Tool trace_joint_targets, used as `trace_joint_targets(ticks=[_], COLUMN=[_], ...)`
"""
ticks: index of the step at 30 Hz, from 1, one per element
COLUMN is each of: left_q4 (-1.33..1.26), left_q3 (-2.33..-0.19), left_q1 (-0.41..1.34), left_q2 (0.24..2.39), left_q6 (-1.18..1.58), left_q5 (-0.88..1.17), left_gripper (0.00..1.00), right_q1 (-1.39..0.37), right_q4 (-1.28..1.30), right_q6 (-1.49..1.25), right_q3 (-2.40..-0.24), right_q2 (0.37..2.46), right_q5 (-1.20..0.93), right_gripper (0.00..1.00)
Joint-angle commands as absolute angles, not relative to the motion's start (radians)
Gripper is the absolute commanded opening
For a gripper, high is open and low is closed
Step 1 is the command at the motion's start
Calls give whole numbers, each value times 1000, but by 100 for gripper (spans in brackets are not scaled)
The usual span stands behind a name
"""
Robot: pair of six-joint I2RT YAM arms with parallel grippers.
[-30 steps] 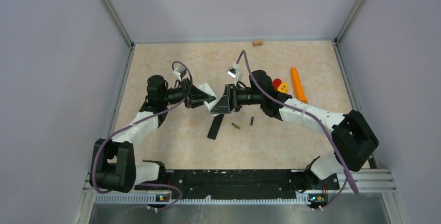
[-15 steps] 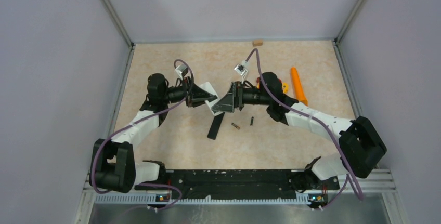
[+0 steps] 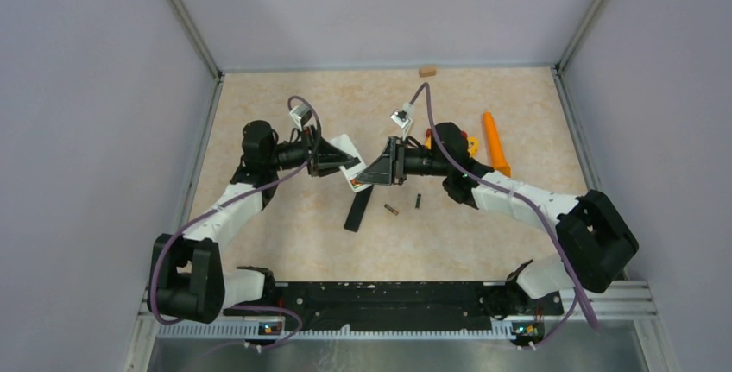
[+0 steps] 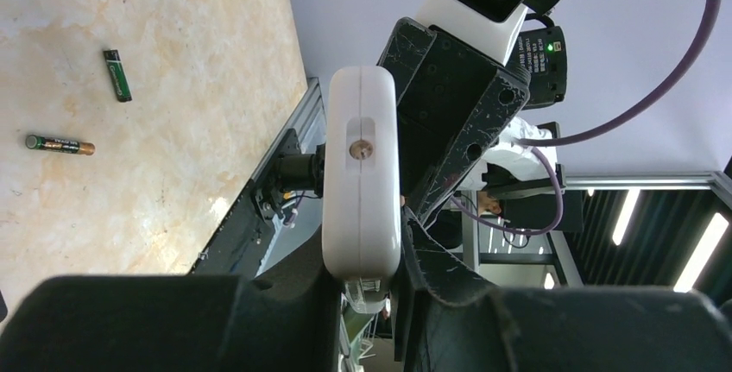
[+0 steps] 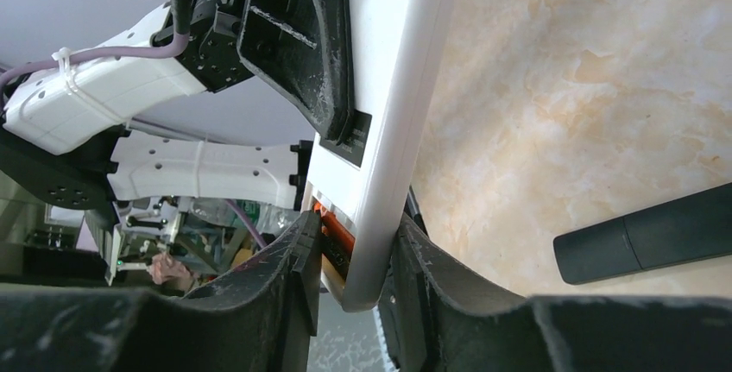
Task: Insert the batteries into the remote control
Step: Load the battery into the remote control.
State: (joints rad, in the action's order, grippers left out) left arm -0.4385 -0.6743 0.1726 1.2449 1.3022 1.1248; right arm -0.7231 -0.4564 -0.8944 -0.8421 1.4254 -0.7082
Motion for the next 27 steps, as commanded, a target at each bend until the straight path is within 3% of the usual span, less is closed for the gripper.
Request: trace_joint_targets(ticks=[1, 6, 11, 13, 20, 24, 27], left_q4=[-457, -457, -395, -306, -37, -5, 43], left_q3=[-719, -720, -721, -726, -726, -700, -688], left_q1=[166, 161, 146, 135, 112, 86, 72], left_q2=[1218, 1216, 1208, 1199, 1166, 1116, 1074], left_q6=[1287, 1283, 1213, 1131, 861, 798, 767], left_q5=[1112, 1113, 1091, 1061, 882, 795, 734], left_gripper=[0, 0, 0, 0, 0, 0, 0], right_q1=[-723, -724, -720, -707, -598, -565, -565], right_q4=[-485, -397, -286, -228, 38, 182, 240], right_q6=[-866, -817, -779, -755, -434, -75, 188], right_q3=[-868, -904, -950, -970, -1088, -1187, -1249], right_q2=[1431, 1420, 1376, 1353, 1398, 1510, 1614], right_q5=[-721, -684, -614, -584, -505, -249, -241], right_gripper=[31, 31, 70, 78, 79, 78, 79])
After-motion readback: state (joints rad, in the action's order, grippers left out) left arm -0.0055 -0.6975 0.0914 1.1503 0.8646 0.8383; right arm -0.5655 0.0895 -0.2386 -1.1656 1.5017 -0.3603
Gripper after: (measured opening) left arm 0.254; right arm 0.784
